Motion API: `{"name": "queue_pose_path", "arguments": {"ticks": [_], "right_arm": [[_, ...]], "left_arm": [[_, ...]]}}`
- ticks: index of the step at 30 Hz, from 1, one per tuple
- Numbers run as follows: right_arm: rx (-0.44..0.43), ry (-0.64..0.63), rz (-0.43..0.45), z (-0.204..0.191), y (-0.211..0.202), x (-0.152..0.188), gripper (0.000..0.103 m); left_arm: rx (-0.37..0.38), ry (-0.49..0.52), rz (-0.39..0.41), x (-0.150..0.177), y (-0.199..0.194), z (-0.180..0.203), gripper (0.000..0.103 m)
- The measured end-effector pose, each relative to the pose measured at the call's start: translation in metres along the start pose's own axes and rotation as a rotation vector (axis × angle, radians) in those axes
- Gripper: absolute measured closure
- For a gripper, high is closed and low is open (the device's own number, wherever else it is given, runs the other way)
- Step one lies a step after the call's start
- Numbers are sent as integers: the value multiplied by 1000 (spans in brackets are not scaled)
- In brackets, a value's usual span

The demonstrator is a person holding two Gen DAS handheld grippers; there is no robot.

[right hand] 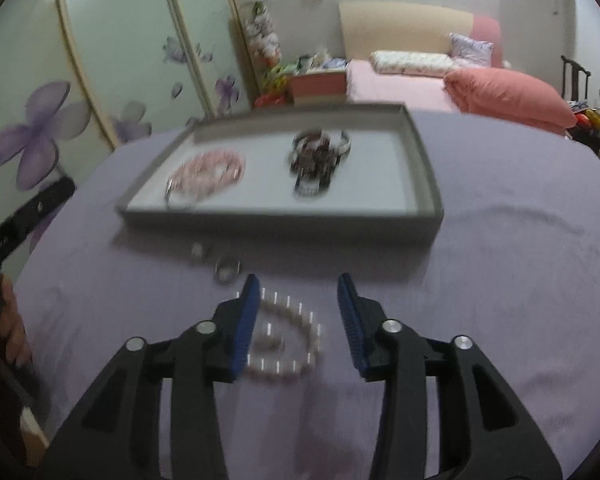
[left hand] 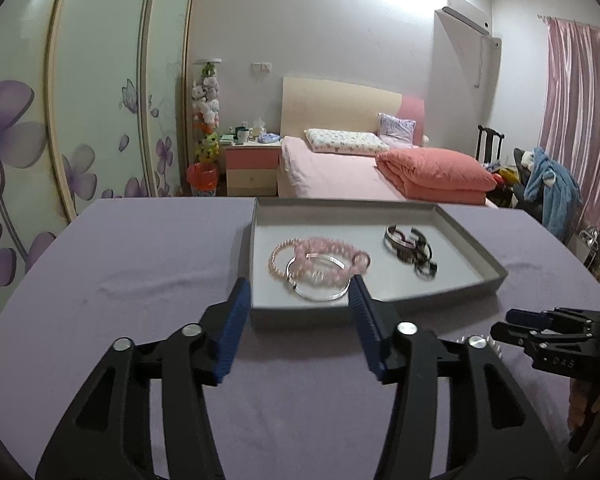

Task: Organize jewelry
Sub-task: 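Open both tools and withdraw them from the tray, then grasp the pearl earring with the left tool while the right tool grasps the pearl bracelet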

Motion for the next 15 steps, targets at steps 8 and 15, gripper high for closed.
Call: {"name": "queue_pose_path", "arguments": {"ticks": [8, 15], "right_arm": [[54, -41, -28, 0, 0, 13, 76], [106, -95, -72, 0, 11, 21, 89]], "left_arm": [[9, 15, -44, 14, 2, 4, 48], [73, 56, -82, 21, 4, 21, 48]]}}
Point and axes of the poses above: each gripper's, at about its wrist camera, not at the fingertips, and y roughly the way its jaws point, z to its right, x to its underside, the point moved 2 cm from there along y, roughly the way its jaws point, and after that the axes turned 6 degrees about z, right-handed, at the moved point
